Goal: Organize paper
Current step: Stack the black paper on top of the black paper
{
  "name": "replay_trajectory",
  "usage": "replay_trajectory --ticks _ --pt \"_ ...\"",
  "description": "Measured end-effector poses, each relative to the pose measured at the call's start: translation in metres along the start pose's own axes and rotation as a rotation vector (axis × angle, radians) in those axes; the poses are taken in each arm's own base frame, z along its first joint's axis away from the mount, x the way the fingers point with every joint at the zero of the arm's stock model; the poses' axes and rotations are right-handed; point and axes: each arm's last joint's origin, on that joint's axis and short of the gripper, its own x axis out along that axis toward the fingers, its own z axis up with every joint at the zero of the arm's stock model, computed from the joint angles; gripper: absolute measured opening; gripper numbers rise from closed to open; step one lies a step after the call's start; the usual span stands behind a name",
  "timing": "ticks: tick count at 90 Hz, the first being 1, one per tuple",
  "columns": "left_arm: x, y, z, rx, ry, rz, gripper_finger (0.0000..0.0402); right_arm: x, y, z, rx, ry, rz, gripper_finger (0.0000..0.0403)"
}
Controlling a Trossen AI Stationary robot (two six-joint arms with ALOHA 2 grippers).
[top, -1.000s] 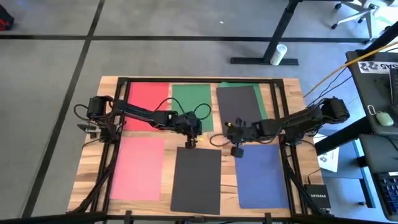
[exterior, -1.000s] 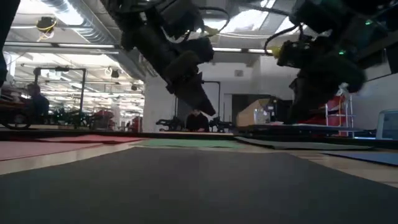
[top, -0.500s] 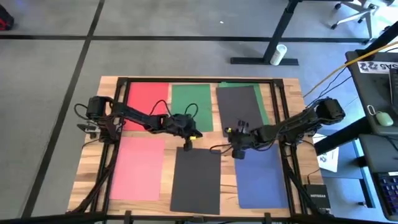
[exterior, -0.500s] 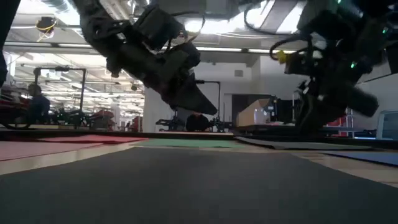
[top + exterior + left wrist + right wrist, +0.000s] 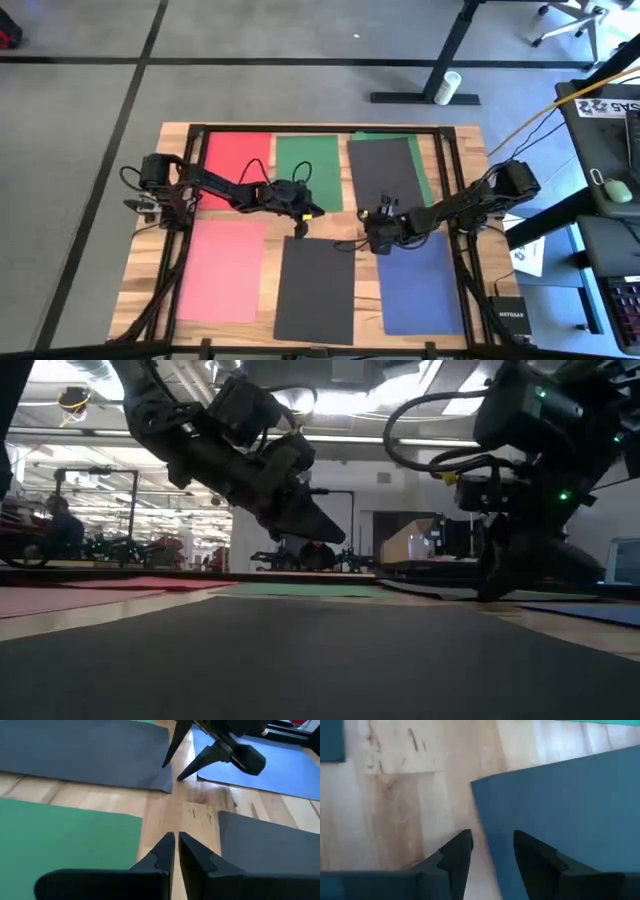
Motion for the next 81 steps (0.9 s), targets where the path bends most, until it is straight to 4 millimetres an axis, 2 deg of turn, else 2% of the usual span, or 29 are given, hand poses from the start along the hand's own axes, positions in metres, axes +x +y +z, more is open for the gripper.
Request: replay_trajectory --ticks 42,53,68,81 --pt "0.000 0.000 0.000 0.004 0.003 0.000 0.0008 0.007 -0.012 0.000 0.008 0.022 -0.069 0.0135" --pt "0.000 0.000 0.000 0.004 0.003 0.000 0.0008 0.008 -0.013 0.000 0.002 0.026 -0.078 0.0103" --pt "0.000 0.000 0.000 0.008 0.003 0.000 0.0008 0.008 -0.013 -0.001 -0.028 0.032 -0.090 0.0015" --pt "0.000 0.000 0.000 0.012 0.003 0.000 0.0008 0.008 -0.013 -0.001 -0.041 0.026 -0.095 0.0006"
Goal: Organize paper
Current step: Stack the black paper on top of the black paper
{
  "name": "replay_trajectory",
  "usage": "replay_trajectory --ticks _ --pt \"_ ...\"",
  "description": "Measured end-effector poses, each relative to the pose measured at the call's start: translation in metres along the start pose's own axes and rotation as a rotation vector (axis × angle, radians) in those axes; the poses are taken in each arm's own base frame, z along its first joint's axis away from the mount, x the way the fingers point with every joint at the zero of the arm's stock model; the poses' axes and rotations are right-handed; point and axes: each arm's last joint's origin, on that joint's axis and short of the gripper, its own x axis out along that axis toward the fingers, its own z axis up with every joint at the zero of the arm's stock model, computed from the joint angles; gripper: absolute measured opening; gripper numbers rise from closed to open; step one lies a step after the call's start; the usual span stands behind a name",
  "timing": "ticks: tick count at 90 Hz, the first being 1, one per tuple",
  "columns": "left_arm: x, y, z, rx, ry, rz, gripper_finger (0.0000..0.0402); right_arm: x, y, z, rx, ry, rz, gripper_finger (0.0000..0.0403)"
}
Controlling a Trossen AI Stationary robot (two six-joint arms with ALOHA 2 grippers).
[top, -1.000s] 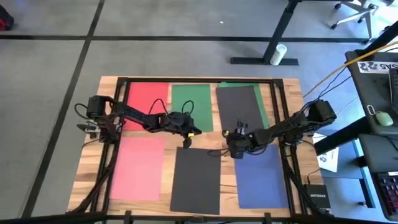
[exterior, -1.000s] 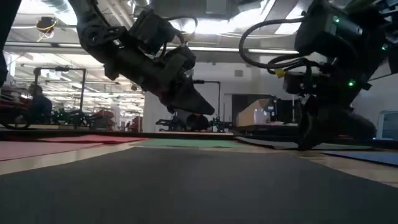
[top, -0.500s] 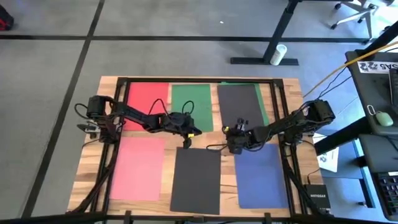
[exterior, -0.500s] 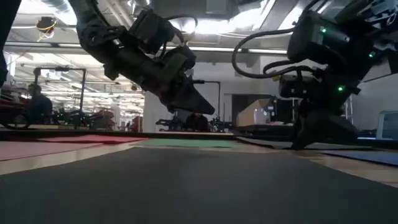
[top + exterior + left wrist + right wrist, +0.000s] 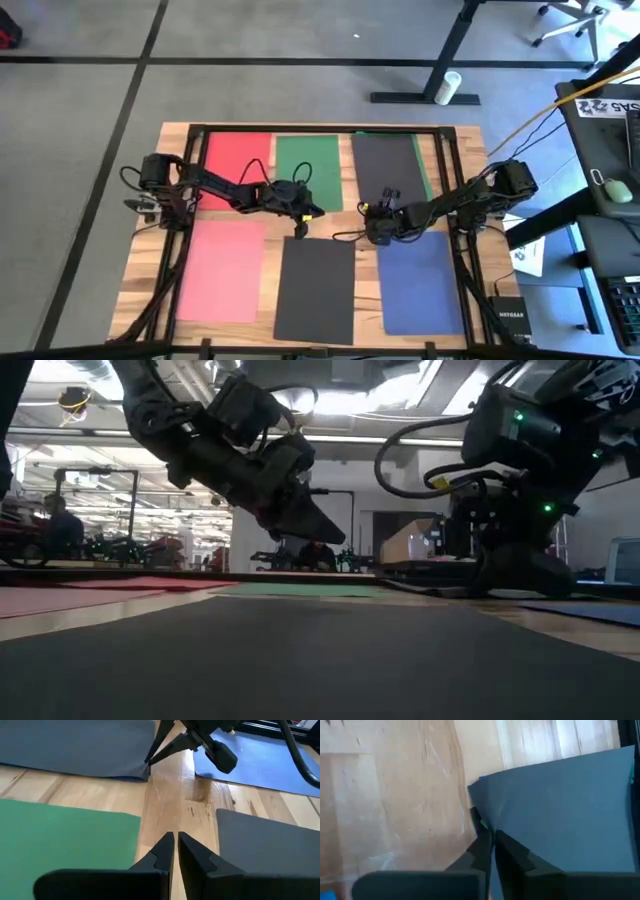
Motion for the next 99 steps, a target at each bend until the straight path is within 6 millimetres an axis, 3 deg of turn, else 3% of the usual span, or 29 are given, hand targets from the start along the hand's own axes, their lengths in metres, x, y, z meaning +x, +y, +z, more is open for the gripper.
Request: replay_trajectory --ticks 41,76,99 --pt "0.0000 0.0000 -0.0001 0.008 0.001 0.000 0.0008 -0.0026 0.0025 0.0047 0.028 0.002 0.090 0.0002" --pt "0.0000 0.0000 -0.0001 0.008 0.001 0.000 0.0008 -0.0027 0.0016 0.0049 0.029 -0.003 0.060 0.0051" --pt "0.0001 0.0000 -0.0002 0.008 0.002 -0.001 0.0008 -0.0029 0.0024 0.0045 0.026 0.007 0.090 0.0011"
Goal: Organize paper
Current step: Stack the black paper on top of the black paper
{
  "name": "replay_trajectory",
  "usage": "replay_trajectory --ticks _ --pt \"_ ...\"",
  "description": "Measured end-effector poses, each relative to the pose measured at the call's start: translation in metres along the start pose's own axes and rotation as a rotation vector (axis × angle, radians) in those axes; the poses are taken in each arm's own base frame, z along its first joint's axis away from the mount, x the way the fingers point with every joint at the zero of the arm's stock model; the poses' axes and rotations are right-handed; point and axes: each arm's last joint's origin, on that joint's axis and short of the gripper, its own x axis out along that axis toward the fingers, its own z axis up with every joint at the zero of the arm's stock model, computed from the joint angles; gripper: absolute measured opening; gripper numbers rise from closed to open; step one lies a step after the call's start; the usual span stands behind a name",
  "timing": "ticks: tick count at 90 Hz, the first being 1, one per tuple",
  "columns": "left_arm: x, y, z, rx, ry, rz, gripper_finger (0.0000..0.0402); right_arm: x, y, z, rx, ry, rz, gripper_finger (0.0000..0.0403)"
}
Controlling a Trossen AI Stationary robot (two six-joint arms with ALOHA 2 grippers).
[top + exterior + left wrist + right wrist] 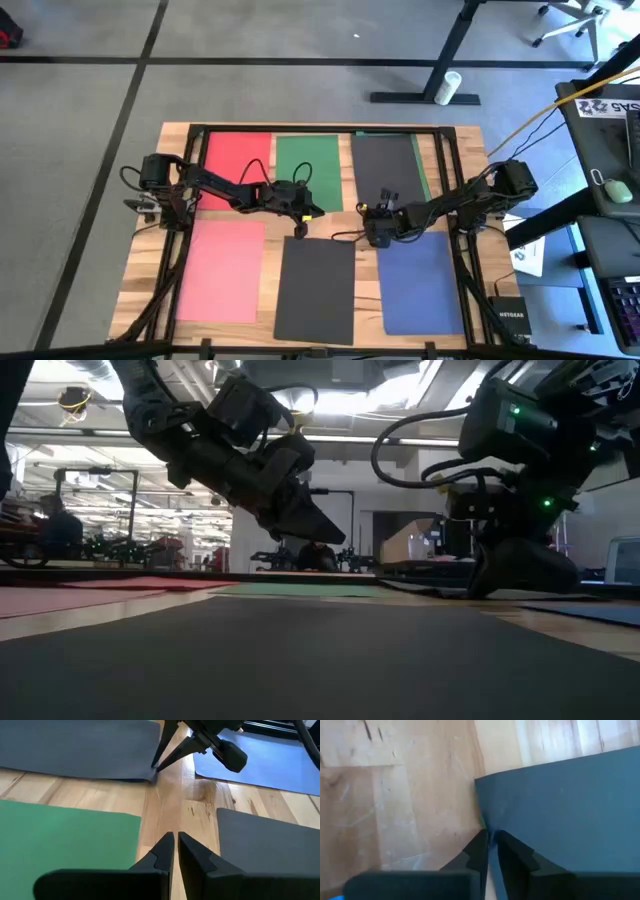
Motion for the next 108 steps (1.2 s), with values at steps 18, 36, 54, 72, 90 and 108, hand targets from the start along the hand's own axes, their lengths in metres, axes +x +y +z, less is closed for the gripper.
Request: replay_trajectory --ticks 18,36,54,72,90,108 --pt "0.000 0.000 0.000 0.000 0.001 0.000 0.0008 0.000 0.000 0.000 -0.001 0.000 0.000 0.0002" --pt "0.000 0.000 0.000 0.000 0.001 0.000 0.0008 -0.006 0.000 0.010 0.000 0.004 0.023 0.0000" --pt "0.000 -0.001 0.000 0.001 0.001 -0.004 0.0008 -0.017 -0.002 0.026 -0.004 0.014 0.058 0.0000" --pt "0.000 -0.004 0.000 0.005 0.002 -0.010 0.0008 -0.018 -0.002 0.029 0.001 0.020 0.095 0.0001" --pt "0.000 -0.004 -0.001 0.006 0.002 -0.012 0.0008 -0.018 -0.002 0.030 0.007 0.012 0.093 0.0005" --pt "0.000 -0.004 -0.001 0.006 0.002 -0.012 0.0008 -0.018 -0.002 0.030 0.007 0.010 0.087 0.0058"
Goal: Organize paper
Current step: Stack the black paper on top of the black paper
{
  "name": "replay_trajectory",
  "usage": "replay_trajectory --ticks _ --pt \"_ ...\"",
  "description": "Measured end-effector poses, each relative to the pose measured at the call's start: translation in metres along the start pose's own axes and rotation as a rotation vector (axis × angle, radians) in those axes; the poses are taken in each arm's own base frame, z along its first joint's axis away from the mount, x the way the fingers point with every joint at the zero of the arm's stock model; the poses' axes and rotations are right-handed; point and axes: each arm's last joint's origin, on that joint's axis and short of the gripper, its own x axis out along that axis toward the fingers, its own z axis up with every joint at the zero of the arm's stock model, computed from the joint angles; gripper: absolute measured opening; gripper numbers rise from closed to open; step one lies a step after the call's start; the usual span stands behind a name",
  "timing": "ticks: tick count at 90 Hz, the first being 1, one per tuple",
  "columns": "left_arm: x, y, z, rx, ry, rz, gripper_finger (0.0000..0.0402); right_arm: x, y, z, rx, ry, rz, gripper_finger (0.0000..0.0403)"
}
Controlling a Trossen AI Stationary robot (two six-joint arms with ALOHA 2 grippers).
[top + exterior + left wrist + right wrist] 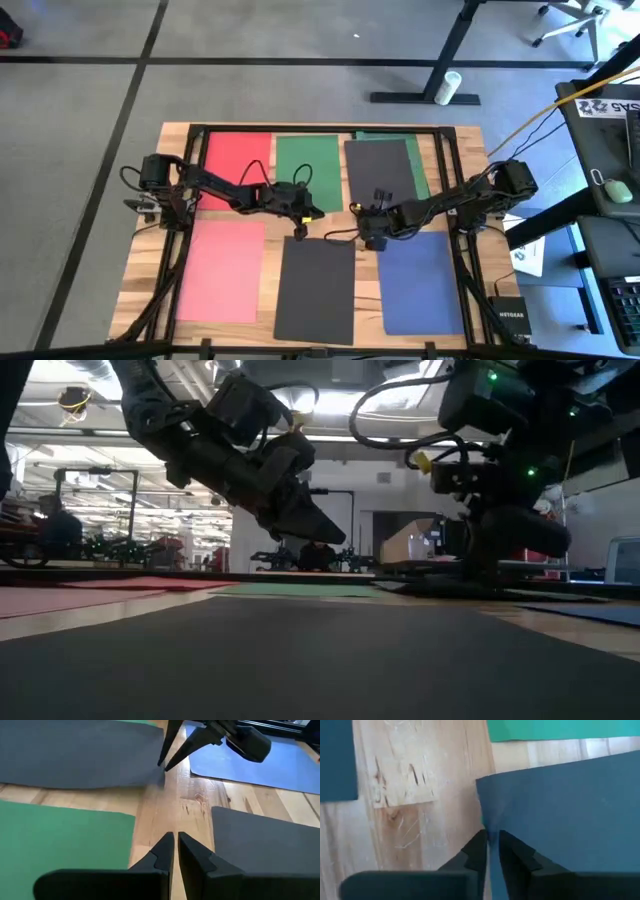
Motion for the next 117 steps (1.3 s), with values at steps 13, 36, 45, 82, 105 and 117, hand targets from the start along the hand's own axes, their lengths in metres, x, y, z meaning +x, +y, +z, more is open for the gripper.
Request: replay_trajectory --ticks 13,36,45,82,105,117 --pt "0.000 0.000 0.000 0.000 0.000 0.000 0.0008 0.000 0.000 0.000 -0.001 -0.001 -0.010 0.0092" --pt "0.000 0.000 0.000 0.000 0.002 0.001 0.0008 -0.001 0.004 0.010 0.025 -0.089 0.090 0.0040" --pt "0.000 0.000 -0.002 -0.001 0.021 0.003 0.0008 0.002 0.006 0.013 -0.009 -0.116 0.100 0.0039" --pt "0.000 -0.002 -0.009 0.013 0.086 0.001 0.0008 0.033 0.004 0.011 0.019 -0.040 0.040 0.0163" --pt "0.000 -0.002 -0.008 0.015 0.084 0.002 0.0008 0.034 0.002 0.012 0.028 -0.041 0.016 0.0145" --pt "0.000 -0.003 -0.008 0.018 0.084 -0.002 0.0008 0.034 0.002 0.012 0.032 -0.040 0.033 0.0073"
